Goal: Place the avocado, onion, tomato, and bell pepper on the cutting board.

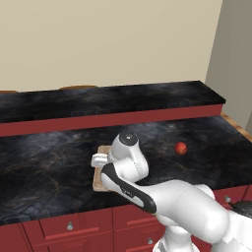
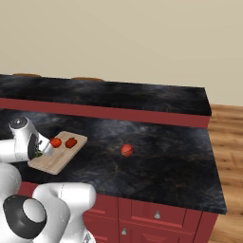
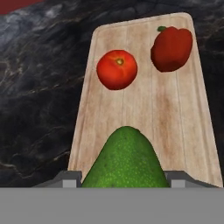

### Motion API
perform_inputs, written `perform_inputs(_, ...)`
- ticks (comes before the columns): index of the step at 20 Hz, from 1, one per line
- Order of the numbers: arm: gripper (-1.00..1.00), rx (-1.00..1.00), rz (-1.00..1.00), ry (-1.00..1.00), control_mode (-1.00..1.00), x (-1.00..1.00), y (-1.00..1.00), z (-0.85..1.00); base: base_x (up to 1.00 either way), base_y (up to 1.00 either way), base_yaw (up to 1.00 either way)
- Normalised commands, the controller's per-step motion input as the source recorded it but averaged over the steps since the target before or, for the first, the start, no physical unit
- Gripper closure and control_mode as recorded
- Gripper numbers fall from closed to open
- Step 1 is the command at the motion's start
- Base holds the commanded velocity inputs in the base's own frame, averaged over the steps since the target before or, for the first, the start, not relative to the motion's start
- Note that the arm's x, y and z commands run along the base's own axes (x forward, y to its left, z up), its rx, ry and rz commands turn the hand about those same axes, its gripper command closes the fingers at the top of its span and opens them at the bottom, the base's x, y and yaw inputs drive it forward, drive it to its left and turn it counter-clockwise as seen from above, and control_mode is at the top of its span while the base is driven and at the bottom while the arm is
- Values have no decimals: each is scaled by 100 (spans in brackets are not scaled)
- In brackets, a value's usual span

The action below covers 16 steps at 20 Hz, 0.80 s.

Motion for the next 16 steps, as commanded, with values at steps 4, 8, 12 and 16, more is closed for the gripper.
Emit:
perform_inputs(4,100,0,0,10,-100,1,21,-4,0,0,0)
perform_inputs(8,100,0,0,6,-100,3,0,-20,0,0,0)
perform_inputs(12,100,0,0,5,-100,6,0,-19,0,0,0)
perform_inputs(16,100,0,0,4,-100,11,0,-17,0,0,0)
